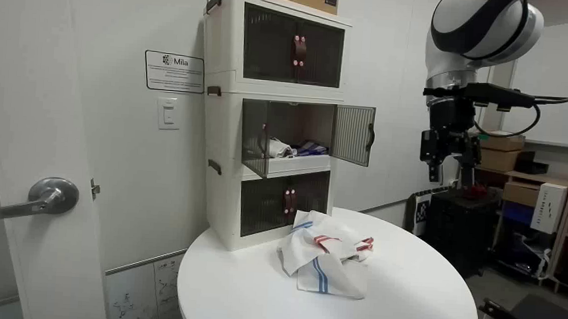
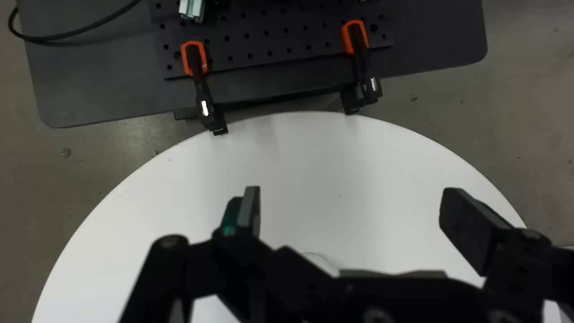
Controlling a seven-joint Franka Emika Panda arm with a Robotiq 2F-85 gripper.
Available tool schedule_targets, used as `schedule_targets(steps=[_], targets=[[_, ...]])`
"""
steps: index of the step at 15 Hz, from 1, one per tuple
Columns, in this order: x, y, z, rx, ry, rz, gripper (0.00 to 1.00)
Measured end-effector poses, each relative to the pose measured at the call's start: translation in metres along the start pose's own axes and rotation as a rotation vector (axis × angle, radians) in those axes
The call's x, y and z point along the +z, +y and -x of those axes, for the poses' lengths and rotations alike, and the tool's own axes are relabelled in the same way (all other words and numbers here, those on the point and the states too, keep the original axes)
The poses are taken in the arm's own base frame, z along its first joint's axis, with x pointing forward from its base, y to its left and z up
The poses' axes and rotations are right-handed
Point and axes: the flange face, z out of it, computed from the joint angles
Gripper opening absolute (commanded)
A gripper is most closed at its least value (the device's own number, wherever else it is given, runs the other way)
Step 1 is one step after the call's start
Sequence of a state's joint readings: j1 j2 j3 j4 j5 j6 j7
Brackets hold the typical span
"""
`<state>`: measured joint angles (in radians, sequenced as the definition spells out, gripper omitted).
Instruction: Close the door the middle compartment
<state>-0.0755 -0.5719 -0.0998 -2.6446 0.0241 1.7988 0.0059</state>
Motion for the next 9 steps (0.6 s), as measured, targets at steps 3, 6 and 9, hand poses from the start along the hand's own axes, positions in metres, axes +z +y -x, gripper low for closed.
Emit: schedule_targets(steps=[3, 6, 9], targets=[[0.0, 0.0, 0.0, 0.0, 0.0, 0.0, 1.0], [0.0, 0.0, 0.0, 0.0, 0.0, 0.0, 1.0], [-0.0001, -0.0001, -0.0001, -0.006, 0.0, 0.0, 1.0]])
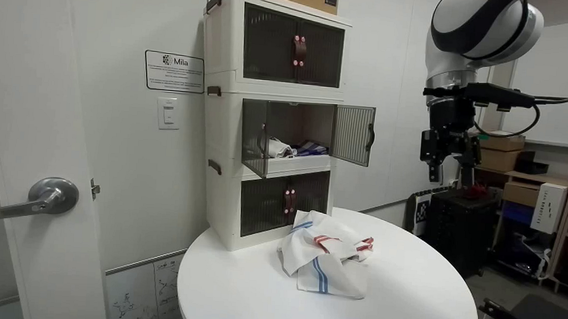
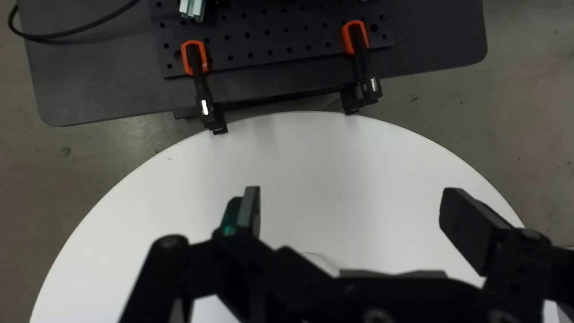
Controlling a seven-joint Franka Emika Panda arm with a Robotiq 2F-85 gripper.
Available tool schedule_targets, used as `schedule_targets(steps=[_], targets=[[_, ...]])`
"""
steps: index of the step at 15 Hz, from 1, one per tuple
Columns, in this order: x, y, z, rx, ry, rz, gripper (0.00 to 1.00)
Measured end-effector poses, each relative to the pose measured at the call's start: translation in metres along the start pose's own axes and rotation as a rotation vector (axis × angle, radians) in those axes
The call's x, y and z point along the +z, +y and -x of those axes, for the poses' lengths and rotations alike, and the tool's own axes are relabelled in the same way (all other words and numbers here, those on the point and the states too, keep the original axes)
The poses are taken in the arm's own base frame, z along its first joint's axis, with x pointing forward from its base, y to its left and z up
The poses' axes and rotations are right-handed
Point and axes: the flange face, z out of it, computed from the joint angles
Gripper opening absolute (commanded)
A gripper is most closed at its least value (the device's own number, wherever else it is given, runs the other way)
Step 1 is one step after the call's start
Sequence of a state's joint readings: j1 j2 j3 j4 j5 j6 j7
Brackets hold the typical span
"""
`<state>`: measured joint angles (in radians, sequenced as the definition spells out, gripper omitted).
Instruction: Close the door the middle compartment
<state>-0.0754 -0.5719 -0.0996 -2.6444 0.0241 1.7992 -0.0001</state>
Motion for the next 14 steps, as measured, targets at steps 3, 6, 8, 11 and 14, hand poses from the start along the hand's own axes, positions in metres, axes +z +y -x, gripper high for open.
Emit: schedule_targets(steps=[3, 6, 8, 11, 14], targets=[[-0.005, -0.001, -0.001, -0.032, 0.013, 0.001, 1.0], [-0.027, -0.004, -0.006, -0.094, 0.056, 0.011, 1.0], [-0.052, -0.006, -0.009, -0.13, 0.101, 0.015, 1.0], [-0.094, -0.007, -0.014, -0.163, 0.166, 0.031, 1.0], [-0.136, -0.005, -0.022, -0.161, 0.241, 0.061, 1.0]])
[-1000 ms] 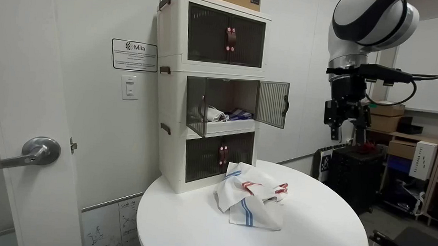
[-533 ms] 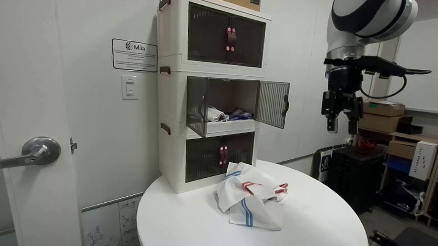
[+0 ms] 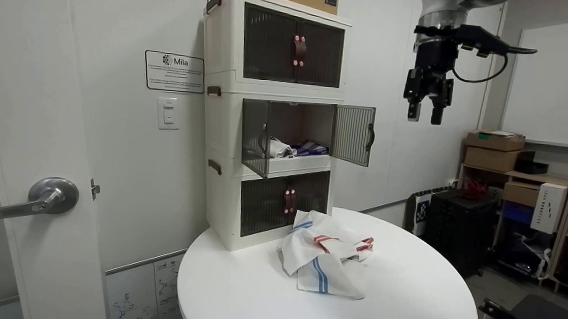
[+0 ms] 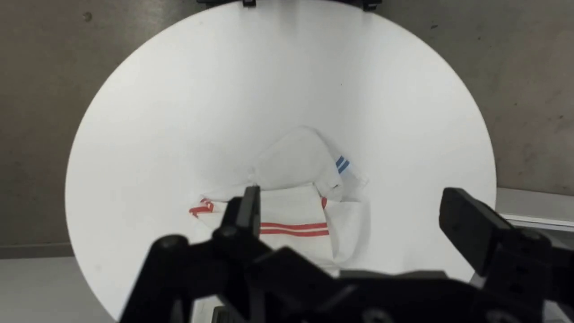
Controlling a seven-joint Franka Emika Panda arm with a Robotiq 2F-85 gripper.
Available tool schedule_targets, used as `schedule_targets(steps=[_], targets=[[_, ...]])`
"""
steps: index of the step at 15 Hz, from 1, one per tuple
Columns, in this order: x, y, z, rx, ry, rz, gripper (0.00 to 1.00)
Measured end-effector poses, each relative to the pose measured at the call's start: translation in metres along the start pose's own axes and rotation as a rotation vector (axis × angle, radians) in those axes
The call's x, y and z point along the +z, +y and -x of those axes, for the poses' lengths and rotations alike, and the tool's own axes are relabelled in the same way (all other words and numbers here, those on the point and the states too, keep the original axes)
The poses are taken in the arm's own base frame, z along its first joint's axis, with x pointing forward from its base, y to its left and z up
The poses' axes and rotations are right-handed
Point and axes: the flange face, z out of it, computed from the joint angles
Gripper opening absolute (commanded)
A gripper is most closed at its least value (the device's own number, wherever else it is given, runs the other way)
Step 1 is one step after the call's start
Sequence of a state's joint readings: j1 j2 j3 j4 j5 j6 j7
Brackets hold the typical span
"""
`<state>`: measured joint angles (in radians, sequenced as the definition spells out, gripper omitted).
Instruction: Close the door the middle compartment
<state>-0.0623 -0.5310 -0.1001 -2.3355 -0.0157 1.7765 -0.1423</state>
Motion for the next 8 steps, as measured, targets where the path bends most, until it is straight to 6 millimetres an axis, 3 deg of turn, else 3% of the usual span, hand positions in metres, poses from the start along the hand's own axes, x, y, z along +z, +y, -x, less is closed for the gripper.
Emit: schedule_targets(steps=[4, 8], targets=[[-0.04, 0.023, -0.024, 0.029, 0.078, 0.049, 1.0], [-0.063, 0.05, -0.059, 0.067, 0.21, 0.085, 1.0]])
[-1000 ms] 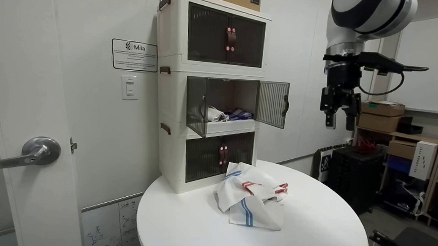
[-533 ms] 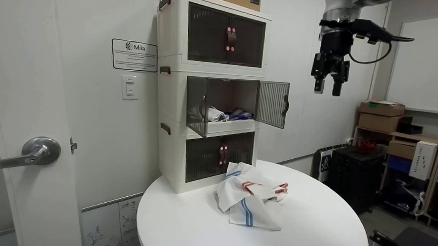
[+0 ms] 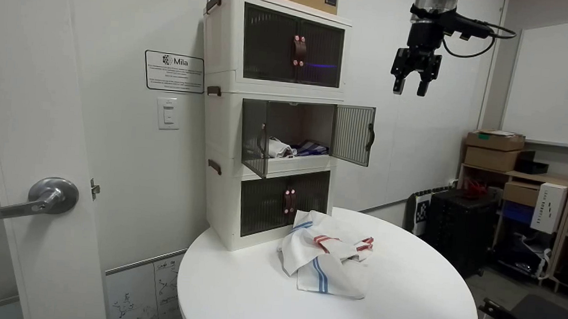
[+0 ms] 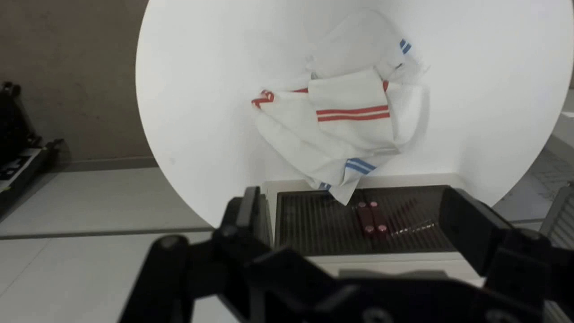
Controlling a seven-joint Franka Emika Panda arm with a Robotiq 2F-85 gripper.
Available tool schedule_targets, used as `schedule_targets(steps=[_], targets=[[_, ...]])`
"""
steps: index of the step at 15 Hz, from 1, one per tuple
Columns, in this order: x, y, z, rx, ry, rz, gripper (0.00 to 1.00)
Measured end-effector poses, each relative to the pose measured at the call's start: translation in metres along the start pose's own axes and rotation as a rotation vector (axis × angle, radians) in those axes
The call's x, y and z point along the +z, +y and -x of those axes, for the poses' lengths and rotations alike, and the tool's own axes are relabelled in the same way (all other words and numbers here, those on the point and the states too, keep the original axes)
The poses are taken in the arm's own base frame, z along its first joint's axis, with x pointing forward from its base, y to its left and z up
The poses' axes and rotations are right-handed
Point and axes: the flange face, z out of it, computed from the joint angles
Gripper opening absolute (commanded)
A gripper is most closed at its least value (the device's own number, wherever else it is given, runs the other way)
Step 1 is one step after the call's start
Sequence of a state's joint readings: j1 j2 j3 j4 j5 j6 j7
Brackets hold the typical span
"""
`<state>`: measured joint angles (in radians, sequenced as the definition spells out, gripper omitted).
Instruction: Close the door the middle compartment
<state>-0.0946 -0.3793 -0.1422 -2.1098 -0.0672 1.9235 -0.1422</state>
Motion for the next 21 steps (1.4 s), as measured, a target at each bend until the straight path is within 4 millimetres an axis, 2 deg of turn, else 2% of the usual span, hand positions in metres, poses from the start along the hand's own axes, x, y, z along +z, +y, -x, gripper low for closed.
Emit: schedule_targets(steps=[4, 10, 13, 17, 21], targets=[[0.009, 0.015, -0.043, 0.006, 0.07, -0.009, 1.0], [0.05, 0.048, -0.093, -0.063, 0.062, -0.039, 1.0], [0.068, 0.057, -0.114, -0.128, 0.05, -0.053, 1.0], [0.081, 0.046, -0.142, -0.247, 0.027, -0.067, 1.0], [0.09, 0.029, -0.16, -0.348, 0.0, -0.082, 1.0]])
